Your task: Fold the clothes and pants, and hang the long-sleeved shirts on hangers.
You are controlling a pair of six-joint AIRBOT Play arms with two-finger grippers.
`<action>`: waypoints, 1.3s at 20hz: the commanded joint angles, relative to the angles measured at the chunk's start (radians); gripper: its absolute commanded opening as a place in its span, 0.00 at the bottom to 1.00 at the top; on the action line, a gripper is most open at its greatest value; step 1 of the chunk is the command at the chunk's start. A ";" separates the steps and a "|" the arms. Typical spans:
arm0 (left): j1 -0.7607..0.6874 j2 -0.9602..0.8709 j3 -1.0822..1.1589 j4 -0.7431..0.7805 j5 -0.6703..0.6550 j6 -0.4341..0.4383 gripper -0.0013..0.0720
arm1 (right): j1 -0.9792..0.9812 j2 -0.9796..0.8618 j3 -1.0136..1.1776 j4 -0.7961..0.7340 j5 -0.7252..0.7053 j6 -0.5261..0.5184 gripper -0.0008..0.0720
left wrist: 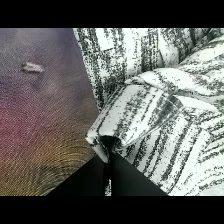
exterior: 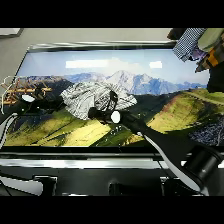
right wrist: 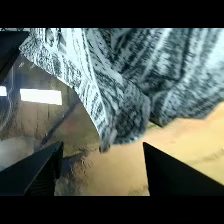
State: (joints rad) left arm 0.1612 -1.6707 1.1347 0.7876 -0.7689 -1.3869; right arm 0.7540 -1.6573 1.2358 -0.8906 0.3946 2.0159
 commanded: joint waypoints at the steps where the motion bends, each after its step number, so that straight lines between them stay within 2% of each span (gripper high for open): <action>1: -0.001 0.000 0.001 0.000 -0.002 0.000 0.07 | 0.024 -0.091 0.070 0.020 -0.043 0.016 0.76; 2: 0.000 0.001 0.001 0.000 -0.002 0.000 0.07 | 0.024 -0.106 0.081 0.020 -0.033 0.016 0.70; 4: 0.000 0.009 0.001 0.000 -0.006 0.000 0.07 | 0.023 -0.113 0.085 0.008 -0.002 -0.004 0.16; 5: 0.000 0.020 0.001 0.001 -0.013 0.001 0.07 | 0.014 -0.100 0.085 -0.004 0.025 -0.023 0.07; 7: 0.000 0.065 0.001 0.001 -0.029 0.011 0.07 | -0.022 -0.043 0.085 -0.080 0.119 -0.021 0.07; 11: -0.001 0.249 0.000 0.002 -0.117 0.026 0.07 | -0.127 0.171 0.085 -0.253 0.457 -0.007 0.07; 13: -0.008 0.372 0.000 0.002 -0.180 0.026 0.07 | -0.153 0.307 0.086 -0.312 0.578 -0.007 0.07; 17: -0.069 0.648 0.000 0.005 -0.313 -0.068 0.07 | -0.156 0.545 0.105 -0.348 0.703 0.037 0.07; 18: -0.091 0.706 0.000 0.013 -0.339 -0.101 0.07 | -0.156 0.594 0.113 -0.348 0.732 0.042 0.07; 21: -0.175 0.870 0.000 0.074 -0.406 -0.273 0.07 | -0.156 0.696 0.153 -0.350 0.866 0.057 0.07; 26: -0.399 1.036 -0.056 0.197 -0.509 -0.550 0.07 | -0.156 0.764 0.157 -0.394 1.202 0.053 0.07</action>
State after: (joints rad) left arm -0.1204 -0.7319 1.1103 0.9131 -1.2003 -1.7519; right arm 0.5980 -0.9360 1.3903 -1.2503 1.3869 2.0716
